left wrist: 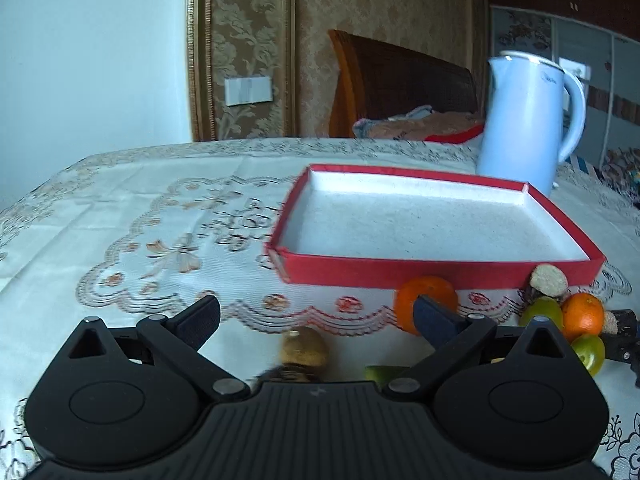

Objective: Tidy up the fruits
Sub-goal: 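Grasp the dark cylindrical piece with the right tool while the left tool approaches the brown round fruit, then close the left tool on the brown round fruit while the right tool lifts the dark cylinder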

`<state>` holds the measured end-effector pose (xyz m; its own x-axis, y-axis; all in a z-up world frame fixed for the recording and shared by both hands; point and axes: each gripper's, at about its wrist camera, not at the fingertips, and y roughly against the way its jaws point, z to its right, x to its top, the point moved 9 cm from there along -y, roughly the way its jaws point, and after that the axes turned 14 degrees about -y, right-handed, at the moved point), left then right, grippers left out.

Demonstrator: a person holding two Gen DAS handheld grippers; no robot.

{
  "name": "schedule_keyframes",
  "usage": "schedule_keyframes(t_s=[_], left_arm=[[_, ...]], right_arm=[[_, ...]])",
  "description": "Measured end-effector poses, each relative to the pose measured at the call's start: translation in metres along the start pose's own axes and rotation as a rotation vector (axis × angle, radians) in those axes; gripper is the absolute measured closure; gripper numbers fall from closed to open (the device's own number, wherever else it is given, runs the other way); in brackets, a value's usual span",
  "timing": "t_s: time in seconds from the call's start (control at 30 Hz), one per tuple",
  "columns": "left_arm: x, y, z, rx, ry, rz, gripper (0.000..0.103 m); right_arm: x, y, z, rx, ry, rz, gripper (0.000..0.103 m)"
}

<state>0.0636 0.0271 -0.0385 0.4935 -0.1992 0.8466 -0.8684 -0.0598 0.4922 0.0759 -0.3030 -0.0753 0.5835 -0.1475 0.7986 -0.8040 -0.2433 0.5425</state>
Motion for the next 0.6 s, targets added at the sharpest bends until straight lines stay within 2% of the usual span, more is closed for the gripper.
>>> schedule_keyframes(t_s=[0.13, 0.23, 0.3, 0.37, 0.43, 0.53, 0.6], left_arm=[[-0.013, 0.007, -0.024, -0.02, 0.054, -0.039, 0.0], [-0.022, 0.013, -0.026, -0.046, 0.078, -0.072, 0.0], [-0.023, 0.02, -0.019, -0.054, 0.041, -0.06, 0.0], [-0.022, 0.031, -0.012, -0.024, -0.012, -0.025, 0.0], [-0.024, 0.034, -0.01, 0.025, -0.052, -0.032, 0.0], [-0.028, 0.037, -0.007, -0.013, -0.086, -0.047, 0.0], [-0.032, 0.037, -0.012, 0.009, -0.088, -0.065, 0.0]], right_arm=[[0.006, -0.003, 0.013, 0.031, -0.094, 0.005, 0.069], [0.007, -0.006, 0.015, 0.045, -0.118, 0.002, 0.069], [0.007, -0.006, 0.016, 0.05, -0.125, 0.001, 0.069], [0.007, -0.007, 0.016, 0.055, -0.131, 0.0, 0.068], [0.006, -0.006, 0.016, 0.053, -0.128, 0.0, 0.068], [0.006, -0.007, 0.016, 0.05, -0.125, 0.0, 0.068], [0.006, -0.007, 0.015, 0.051, -0.126, 0.0, 0.068]])
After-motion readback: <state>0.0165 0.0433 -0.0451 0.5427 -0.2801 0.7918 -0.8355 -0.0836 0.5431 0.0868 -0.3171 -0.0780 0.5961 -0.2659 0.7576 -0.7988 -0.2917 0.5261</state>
